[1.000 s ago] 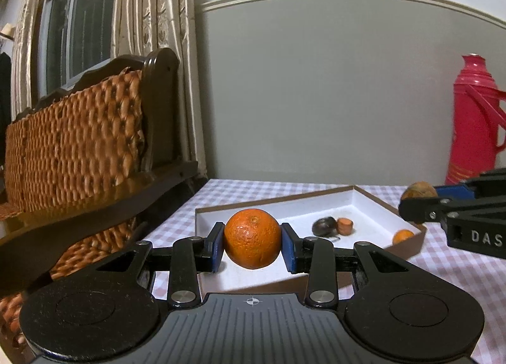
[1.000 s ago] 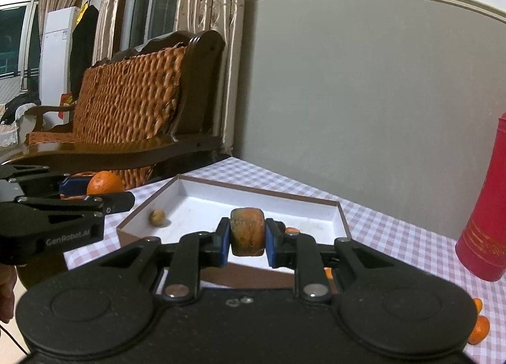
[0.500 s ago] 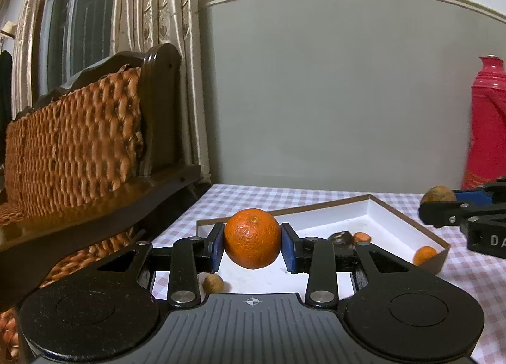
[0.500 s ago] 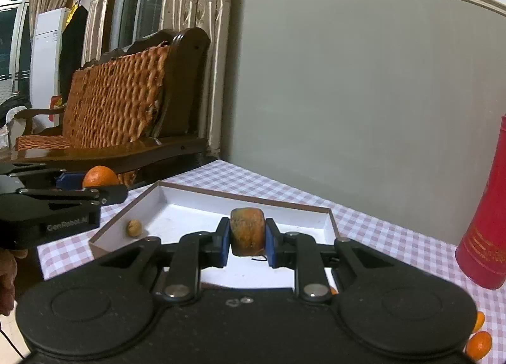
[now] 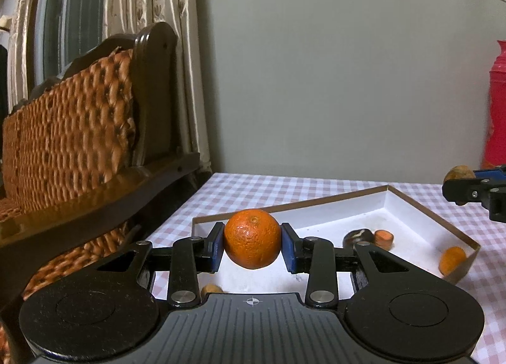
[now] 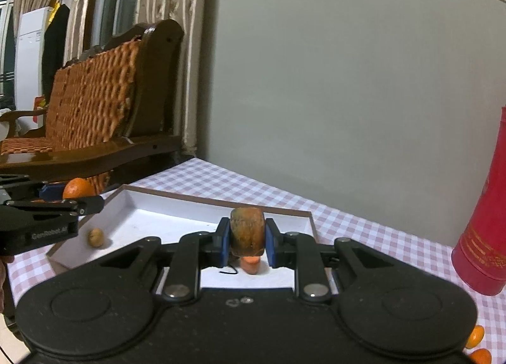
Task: Organize fruits
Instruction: 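Carry the kiwi and orange over the tray and open both tools to release, then withdraw both open tools from the tray toward the remaining oranges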
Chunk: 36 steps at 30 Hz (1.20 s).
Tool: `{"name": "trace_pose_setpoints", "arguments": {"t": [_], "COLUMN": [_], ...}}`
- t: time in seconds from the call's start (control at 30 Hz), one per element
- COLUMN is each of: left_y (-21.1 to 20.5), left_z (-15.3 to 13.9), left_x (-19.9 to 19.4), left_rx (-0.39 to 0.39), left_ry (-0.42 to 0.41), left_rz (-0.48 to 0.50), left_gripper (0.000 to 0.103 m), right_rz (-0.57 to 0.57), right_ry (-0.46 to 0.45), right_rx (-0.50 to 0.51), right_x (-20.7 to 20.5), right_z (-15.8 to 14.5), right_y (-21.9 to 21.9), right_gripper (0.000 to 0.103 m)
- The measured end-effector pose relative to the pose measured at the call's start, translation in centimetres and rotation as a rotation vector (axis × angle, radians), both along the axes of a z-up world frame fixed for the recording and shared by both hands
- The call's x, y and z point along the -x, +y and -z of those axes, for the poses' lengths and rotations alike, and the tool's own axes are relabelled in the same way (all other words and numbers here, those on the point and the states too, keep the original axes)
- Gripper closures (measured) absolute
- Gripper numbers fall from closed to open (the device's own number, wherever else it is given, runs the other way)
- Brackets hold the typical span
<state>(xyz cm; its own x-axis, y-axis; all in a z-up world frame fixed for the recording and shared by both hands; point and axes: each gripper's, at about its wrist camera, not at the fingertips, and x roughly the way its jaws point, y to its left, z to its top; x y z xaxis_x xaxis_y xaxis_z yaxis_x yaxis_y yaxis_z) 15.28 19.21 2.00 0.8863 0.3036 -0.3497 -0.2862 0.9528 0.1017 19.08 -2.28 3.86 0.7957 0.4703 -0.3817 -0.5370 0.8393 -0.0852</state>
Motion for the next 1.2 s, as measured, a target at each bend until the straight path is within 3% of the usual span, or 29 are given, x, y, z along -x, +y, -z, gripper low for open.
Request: {"name": "trace_pose_setpoints", "arguments": {"t": [0.4, 0.73, 0.77, 0.8, 0.83, 0.9, 1.2], "left_y": [1.3, 2.0, 2.1, 2.0, 1.8, 1.7, 1.7], "left_z": [1.0, 1.3, 1.3, 1.2, 1.1, 0.8, 1.6], "left_x": [-3.5, -3.9, -3.8, -3.4, -2.8, -2.3, -2.6], "left_rx": [0.008, 0.026, 0.028, 0.015, -0.011, -0.037, -0.045], "left_ry": [0.058, 0.060, 0.054, 0.037, -0.009, -0.038, -0.011], "left_rz": [-0.028, -0.039, -0.046, -0.067, -0.099, -0.104, -0.100], "left_gripper": [0.066, 0.063, 0.053, 0.007, 0.000, 0.000, 0.000], "right_rz": [0.023, 0.000, -0.005, 0.013, 0.048, 0.063, 0.038], "right_ry": [0.062, 0.071, 0.076, 0.074, 0.040, -0.045, -0.008], "right_rx": [0.014, 0.010, 0.021, 0.051, 0.062, 0.040, 0.050], "right_x": [-4.1, -4.8, -5.1, -5.3, -5.2, -4.5, -4.3], "right_z": [1.5, 1.9, 2.0, 2.3, 2.4, 2.5, 2.5], "right_y": [-0.2, 0.5, 0.7, 1.1, 1.1, 0.6, 1.1], "right_gripper": [0.090, 0.088, 0.070, 0.051, 0.009, 0.009, 0.010]}}
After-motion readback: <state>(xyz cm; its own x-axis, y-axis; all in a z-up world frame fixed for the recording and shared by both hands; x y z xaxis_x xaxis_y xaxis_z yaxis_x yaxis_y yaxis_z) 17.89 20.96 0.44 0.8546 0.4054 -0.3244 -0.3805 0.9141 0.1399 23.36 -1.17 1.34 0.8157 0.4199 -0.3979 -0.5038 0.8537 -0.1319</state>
